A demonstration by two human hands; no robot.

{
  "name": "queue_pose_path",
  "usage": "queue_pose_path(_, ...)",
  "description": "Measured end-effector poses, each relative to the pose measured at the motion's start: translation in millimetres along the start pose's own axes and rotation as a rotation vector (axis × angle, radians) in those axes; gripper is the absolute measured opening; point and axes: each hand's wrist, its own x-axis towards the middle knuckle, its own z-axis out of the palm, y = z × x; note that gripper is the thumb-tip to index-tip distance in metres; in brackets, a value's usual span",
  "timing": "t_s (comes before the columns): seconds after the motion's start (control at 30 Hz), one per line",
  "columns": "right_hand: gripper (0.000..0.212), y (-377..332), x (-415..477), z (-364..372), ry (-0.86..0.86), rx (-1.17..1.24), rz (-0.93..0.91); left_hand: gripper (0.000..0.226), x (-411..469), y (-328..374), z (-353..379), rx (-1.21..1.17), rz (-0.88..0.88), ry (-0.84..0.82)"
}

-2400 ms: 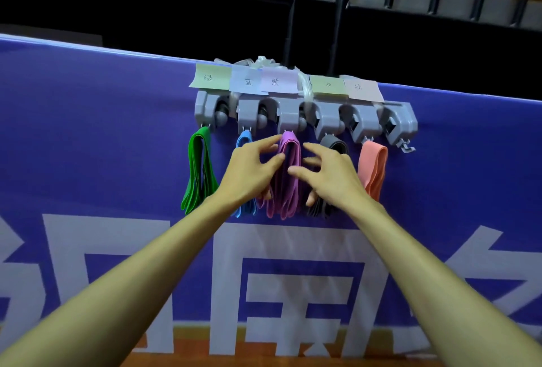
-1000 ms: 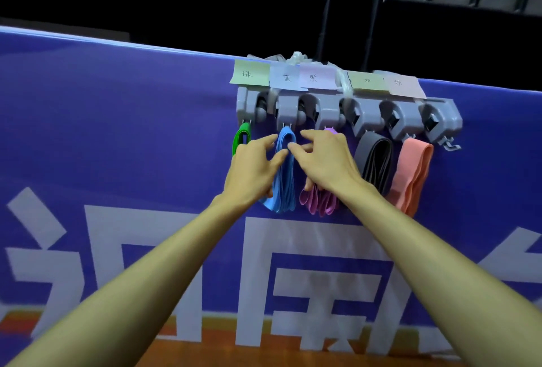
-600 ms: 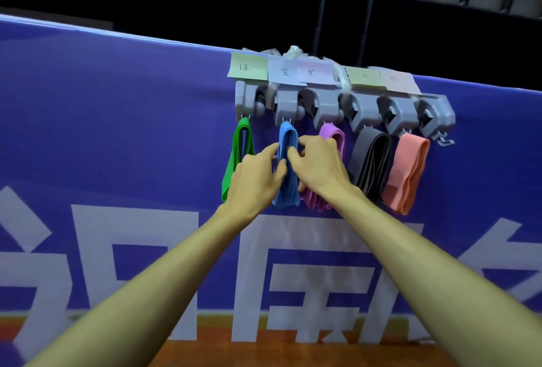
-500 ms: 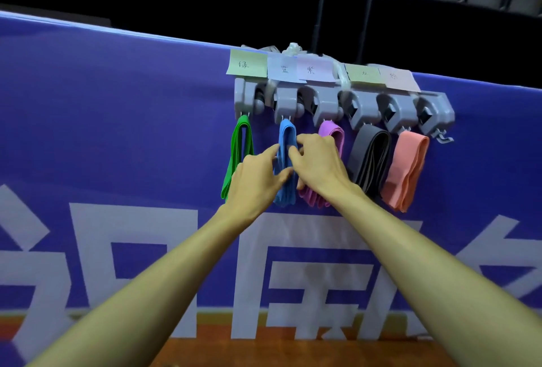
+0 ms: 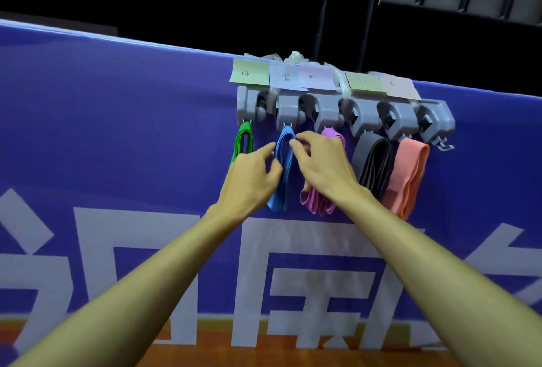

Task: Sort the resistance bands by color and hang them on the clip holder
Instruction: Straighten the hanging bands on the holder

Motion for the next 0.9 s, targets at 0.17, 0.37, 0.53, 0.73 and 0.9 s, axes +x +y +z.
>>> queue_pose_path(0.17,0.03,-5.5,7.8,-6.4,0.068,0.086,-0.066,0.03,15.9,17.1,-6.5,-0.24,-0.048,0.093)
queue_pose_path(0.37,0.028,0.1,11.1,-7.9,0.084,0.132,-0.08,0.023,24.0,22.8,-0.9,-0.283,-0.012,0.13)
queue_pose_path(0.53,0.023,1.8,7.7,-9.7,0.017,0.185,-0.046,0.023,20.0,19.3,-3.9,-0.306,-0.028,0.094)
queue_pose_path(0.73,0.019,-7.7,9.3,-8.2,0.199,0.063,-0.165,0.014,9.3,11.8,-36.8,-0.367,0.023,0.334)
queue_pose_path(0.9,0.023,-32.8,11.5,10.6,0.193,-0.043,-0.283,0.015,10.1,-31.1,-49.9,-0.257,-0.008,0.405)
